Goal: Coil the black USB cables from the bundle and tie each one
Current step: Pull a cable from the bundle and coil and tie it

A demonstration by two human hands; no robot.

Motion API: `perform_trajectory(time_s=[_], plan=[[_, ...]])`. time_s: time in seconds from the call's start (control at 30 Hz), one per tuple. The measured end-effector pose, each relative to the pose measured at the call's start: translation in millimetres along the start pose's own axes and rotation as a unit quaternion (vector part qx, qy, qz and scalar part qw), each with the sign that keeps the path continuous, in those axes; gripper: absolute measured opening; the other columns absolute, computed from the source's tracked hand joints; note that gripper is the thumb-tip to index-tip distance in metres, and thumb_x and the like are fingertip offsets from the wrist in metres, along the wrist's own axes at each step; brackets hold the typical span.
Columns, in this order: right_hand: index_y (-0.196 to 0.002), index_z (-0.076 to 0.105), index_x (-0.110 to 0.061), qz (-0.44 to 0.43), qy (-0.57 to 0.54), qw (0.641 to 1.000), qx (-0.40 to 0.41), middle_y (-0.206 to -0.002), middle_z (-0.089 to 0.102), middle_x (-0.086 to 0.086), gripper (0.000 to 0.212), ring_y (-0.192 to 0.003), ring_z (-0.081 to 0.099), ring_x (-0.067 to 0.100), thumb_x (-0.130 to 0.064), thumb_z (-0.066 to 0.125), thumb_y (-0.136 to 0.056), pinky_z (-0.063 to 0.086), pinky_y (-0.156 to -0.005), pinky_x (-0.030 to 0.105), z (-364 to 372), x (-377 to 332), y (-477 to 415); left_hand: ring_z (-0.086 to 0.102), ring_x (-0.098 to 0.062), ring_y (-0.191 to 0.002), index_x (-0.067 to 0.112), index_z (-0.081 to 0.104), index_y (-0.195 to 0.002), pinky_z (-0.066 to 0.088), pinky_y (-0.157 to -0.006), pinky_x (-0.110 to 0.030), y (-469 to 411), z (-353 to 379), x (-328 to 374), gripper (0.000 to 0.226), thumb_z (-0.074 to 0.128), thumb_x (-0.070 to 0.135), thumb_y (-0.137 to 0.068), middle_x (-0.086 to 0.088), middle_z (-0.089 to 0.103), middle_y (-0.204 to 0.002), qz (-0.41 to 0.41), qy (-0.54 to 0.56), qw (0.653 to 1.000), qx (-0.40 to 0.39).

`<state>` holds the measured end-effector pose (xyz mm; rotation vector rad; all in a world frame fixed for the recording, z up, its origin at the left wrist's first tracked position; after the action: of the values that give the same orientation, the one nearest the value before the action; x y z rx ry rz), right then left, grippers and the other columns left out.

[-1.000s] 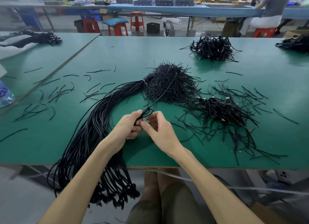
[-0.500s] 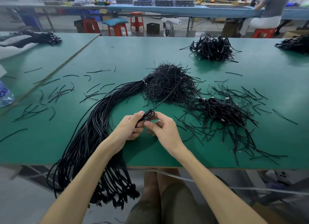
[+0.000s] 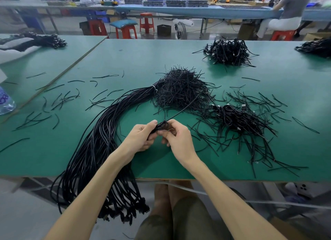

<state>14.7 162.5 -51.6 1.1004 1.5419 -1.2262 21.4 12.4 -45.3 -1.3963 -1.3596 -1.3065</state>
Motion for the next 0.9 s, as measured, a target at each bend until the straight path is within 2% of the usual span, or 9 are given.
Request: perform_trajectory(time_s=[0.17,0.3,0.4,0.47,0.57,0.63,0.7,0.83,0.9], plan=[[-0.086,0.064,-0.011,-0.016,0.031,0.999,-0.002,-0.070,0.065,0.000,0.013,-0.057,0.054,0.009,-0.003,0.063,-0.096,0.043,-0.058,0.018,2,-2,3,0.020,-0.012,-0.041,0.022,0.040,-0.058,0.019,-0.037,-0.021,0,0,0,0.056,0.041,0.047,-0.108,0.005,0.029,-0.050,0.006,-0.009,1.000,0.001],[-0.084,0.058,-0.017,-0.032,0.071,0.997,-0.009,-0.073,0.062,-0.009,0.017,-0.061,0.053,0.005,-0.009,0.061,-0.099,0.041,-0.061,0.016,4,-3,4,0.021,-0.012,-0.042,0.022,0.042,-0.059,0.019,-0.038,-0.021,-1,-1,-2,0.055,0.040,0.048,-0.107,0.004,0.029,-0.051,0.009,-0.001,1.000,0.005],[-0.081,0.053,-0.019,-0.045,0.108,0.993,-0.001,-0.071,0.057,-0.008,0.021,-0.061,0.049,0.007,-0.014,0.060,-0.101,0.037,-0.060,0.019,5,-1,6,0.023,-0.015,-0.043,0.019,0.045,-0.059,0.019,-0.040,-0.023,0,-1,-2,0.057,0.041,0.052,-0.106,0.002,0.031,-0.051,0.029,-0.009,0.999,0.017],[-0.082,0.054,-0.016,-0.052,0.117,0.992,0.011,-0.072,0.057,-0.007,0.020,-0.062,0.048,0.009,-0.018,0.060,-0.101,0.036,-0.060,0.020,5,-1,7,0.027,-0.017,-0.042,0.014,0.049,-0.062,0.022,-0.040,-0.025,1,0,-1,0.058,0.042,0.052,-0.106,-0.002,0.038,-0.051,0.056,-0.021,0.998,0.036],[-0.082,0.055,-0.018,-0.055,0.123,0.990,0.029,-0.075,0.059,-0.007,0.019,-0.064,0.050,0.009,-0.019,0.062,-0.100,0.036,-0.060,0.017,4,0,6,0.039,-0.019,-0.044,0.007,0.056,-0.080,0.031,-0.040,-0.025,1,-2,-2,0.046,0.048,0.042,-0.107,-0.005,0.054,-0.061,0.081,-0.011,0.994,0.072],[-0.082,0.055,-0.018,-0.049,0.123,0.990,0.040,-0.076,0.060,-0.005,0.018,-0.063,0.050,0.009,-0.018,0.062,-0.099,0.037,-0.060,0.019,2,-1,5,0.049,-0.021,-0.049,0.006,0.061,-0.092,0.038,-0.041,-0.027,1,-6,-2,0.031,0.052,0.032,-0.107,-0.005,0.064,-0.073,0.079,0.039,0.992,0.088],[-0.082,0.054,-0.019,-0.049,0.120,0.990,0.050,-0.076,0.061,-0.003,0.019,-0.062,0.051,0.010,-0.017,0.062,-0.099,0.039,-0.061,0.022,1,-1,5,0.059,-0.024,-0.058,0.007,0.066,-0.094,0.045,-0.044,-0.029,2,-8,-1,0.023,0.055,0.024,-0.106,-0.006,0.067,-0.080,0.080,0.079,0.989,0.092],[-0.080,0.054,-0.011,-0.040,0.088,0.992,0.083,-0.071,0.061,0.007,0.021,-0.063,0.054,0.027,-0.014,0.061,-0.100,0.046,-0.061,0.037,-4,-4,6,0.063,-0.025,-0.060,0.013,0.074,-0.086,0.052,-0.051,-0.030,3,-7,0,0.028,0.058,0.028,-0.104,-0.012,0.068,-0.078,0.084,0.099,0.989,0.070],[-0.081,0.055,-0.008,-0.036,0.074,0.992,0.090,-0.068,0.059,0.005,0.020,-0.064,0.054,0.027,-0.010,0.059,-0.101,0.045,-0.062,0.036,-7,-5,5,0.064,-0.027,-0.060,0.007,0.073,-0.091,0.054,-0.058,-0.031,4,-5,0,0.030,0.060,0.031,-0.102,-0.016,0.069,-0.078,0.086,0.109,0.990,0.030]])
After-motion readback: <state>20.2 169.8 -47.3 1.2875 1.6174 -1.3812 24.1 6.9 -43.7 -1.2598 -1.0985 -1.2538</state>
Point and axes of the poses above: each hand's wrist, its own y-axis away from the middle knuckle, its own z-axis out of the palm, x = y × z, the point moved 3 cm from there along -y, towards the middle knuckle
